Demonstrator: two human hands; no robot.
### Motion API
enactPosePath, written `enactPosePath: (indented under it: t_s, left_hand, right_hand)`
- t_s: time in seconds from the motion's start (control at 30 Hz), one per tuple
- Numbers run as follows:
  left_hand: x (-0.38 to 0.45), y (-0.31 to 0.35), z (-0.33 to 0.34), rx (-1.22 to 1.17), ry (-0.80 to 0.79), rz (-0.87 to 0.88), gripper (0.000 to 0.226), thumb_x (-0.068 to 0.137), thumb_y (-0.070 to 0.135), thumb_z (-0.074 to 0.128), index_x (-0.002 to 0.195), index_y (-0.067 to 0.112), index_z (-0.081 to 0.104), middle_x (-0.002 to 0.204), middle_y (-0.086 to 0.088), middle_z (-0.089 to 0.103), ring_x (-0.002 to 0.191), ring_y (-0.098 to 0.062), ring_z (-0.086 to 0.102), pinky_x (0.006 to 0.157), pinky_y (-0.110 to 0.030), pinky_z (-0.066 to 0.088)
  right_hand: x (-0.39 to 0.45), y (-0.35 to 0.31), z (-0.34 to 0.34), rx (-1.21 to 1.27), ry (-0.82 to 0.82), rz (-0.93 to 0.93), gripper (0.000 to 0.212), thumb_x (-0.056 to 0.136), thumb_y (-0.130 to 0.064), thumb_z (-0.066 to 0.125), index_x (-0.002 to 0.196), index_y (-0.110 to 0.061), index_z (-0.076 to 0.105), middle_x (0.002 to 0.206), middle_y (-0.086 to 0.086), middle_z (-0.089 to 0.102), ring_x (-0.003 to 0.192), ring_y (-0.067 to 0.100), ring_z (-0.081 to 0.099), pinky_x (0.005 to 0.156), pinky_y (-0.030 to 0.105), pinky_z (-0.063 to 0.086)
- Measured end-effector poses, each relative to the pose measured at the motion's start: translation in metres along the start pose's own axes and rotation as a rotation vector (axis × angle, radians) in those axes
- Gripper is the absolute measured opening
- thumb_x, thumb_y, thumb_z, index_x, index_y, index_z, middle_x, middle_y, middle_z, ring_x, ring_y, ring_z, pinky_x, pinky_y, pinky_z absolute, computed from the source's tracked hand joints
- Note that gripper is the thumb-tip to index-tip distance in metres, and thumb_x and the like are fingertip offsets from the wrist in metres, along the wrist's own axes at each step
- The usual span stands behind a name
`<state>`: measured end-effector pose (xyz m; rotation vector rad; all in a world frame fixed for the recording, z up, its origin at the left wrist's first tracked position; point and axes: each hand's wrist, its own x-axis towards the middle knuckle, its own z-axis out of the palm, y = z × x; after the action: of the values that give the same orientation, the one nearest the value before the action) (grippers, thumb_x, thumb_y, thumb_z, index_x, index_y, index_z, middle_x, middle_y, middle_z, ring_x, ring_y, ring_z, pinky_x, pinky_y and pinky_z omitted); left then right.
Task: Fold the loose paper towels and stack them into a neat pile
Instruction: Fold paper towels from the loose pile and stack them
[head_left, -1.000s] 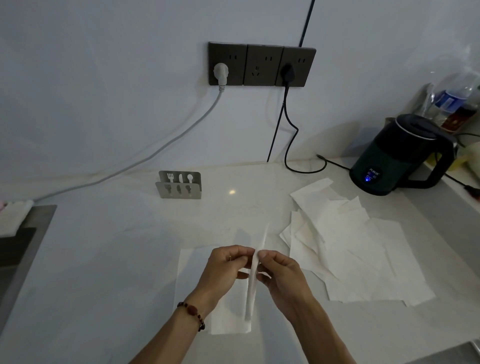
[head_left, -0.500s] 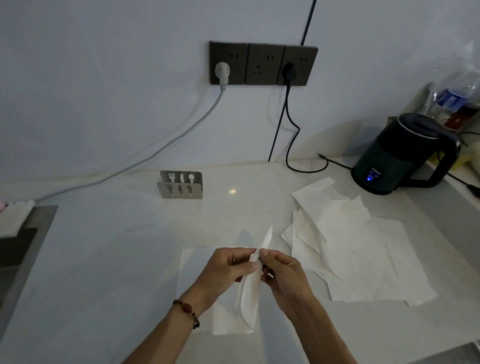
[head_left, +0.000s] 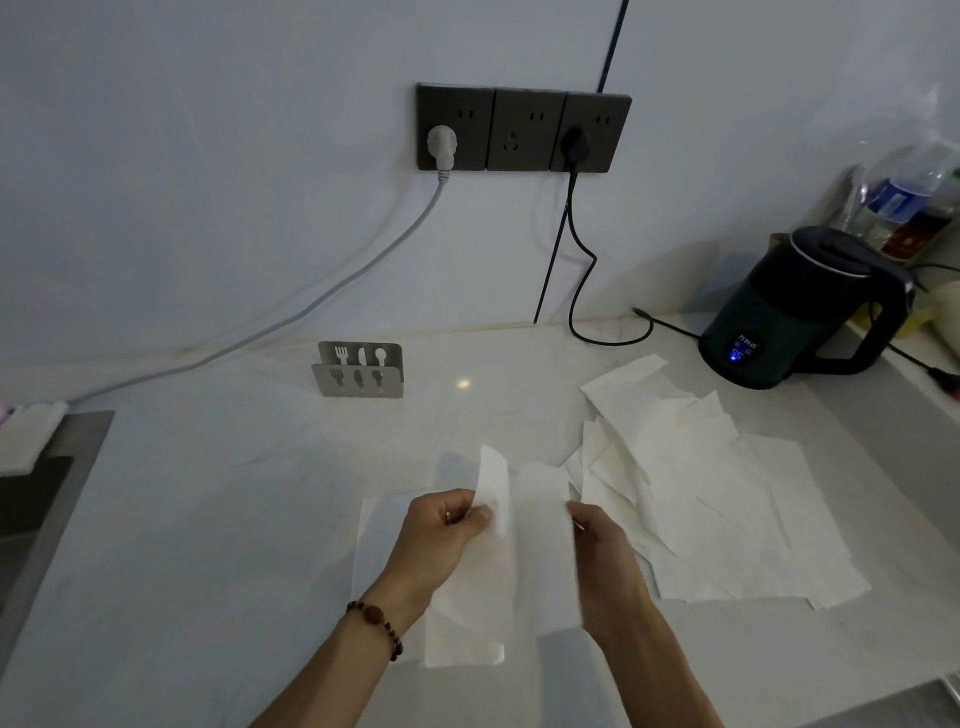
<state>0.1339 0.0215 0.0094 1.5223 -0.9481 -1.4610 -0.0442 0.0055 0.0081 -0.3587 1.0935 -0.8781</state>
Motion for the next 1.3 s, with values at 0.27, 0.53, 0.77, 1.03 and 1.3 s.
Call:
enactPosePath:
  t_s: [0.27, 0.53, 0.77, 1.03, 1.3]
  left_hand:
    - [0.000, -0.006, -0.001, 0.032, 0.071, -0.030, 0.009, 0.088, 0.014, 0.069, 0.083, 0.014, 0.077, 0.082, -0.002, 0.076, 0.081, -0.021, 0.072, 0.078, -0.031, 0.056]
    - [-0.002, -0.029, -0.022, 0.375, 0.147, -0.109, 0.010, 0.086, 0.016, 0.072, 0.078, 0.011, 0.069, 0.059, -0.004, 0.069, 0.049, -0.008, 0.063, 0.049, -0.018, 0.048]
    - [-0.003, -0.040, -0.029, 0.441, 0.187, -0.114, 0.016, 0.087, 0.018, 0.069, 0.072, 0.012, 0.069, 0.055, -0.006, 0.068, 0.047, -0.008, 0.060, 0.060, -0.020, 0.047]
    - [0.004, -0.052, -0.034, 0.492, 0.236, -0.136, 0.014, 0.082, 0.023, 0.075, 0.071, 0.019, 0.069, 0.074, 0.007, 0.070, 0.072, -0.007, 0.065, 0.064, -0.016, 0.046]
    - [0.009, -0.061, -0.033, 0.520, 0.269, -0.128, 0.012, 0.083, 0.024, 0.074, 0.074, 0.020, 0.068, 0.074, 0.008, 0.069, 0.072, -0.004, 0.063, 0.063, -0.016, 0.046]
  right_hand:
    - [0.005, 0.011, -0.027, -0.658, 0.268, -0.202, 0.012, 0.086, -0.016, 0.068, 0.081, -0.006, 0.072, 0.086, 0.014, 0.074, 0.076, 0.029, 0.070, 0.073, 0.044, 0.057]
    - [0.014, 0.018, -0.040, -0.960, 0.276, -0.303, 0.019, 0.091, -0.024, 0.062, 0.082, -0.007, 0.066, 0.079, 0.005, 0.070, 0.072, 0.020, 0.063, 0.062, 0.028, 0.046]
    - [0.030, 0.033, -0.040, -1.128, 0.239, -0.346, 0.042, 0.091, -0.032, 0.058, 0.072, 0.002, 0.044, 0.064, 0.003, 0.044, 0.060, 0.015, 0.040, 0.057, 0.032, 0.034]
    - [0.034, 0.033, -0.029, -1.160, 0.250, -0.343, 0.041, 0.093, -0.025, 0.058, 0.065, -0.016, 0.029, 0.061, -0.001, 0.033, 0.057, 0.013, 0.031, 0.054, 0.030, 0.026]
    - [0.039, 0.035, -0.029, -1.199, 0.270, -0.319, 0.040, 0.094, -0.025, 0.057, 0.064, -0.014, 0.033, 0.060, -0.001, 0.037, 0.055, 0.013, 0.034, 0.052, 0.027, 0.027]
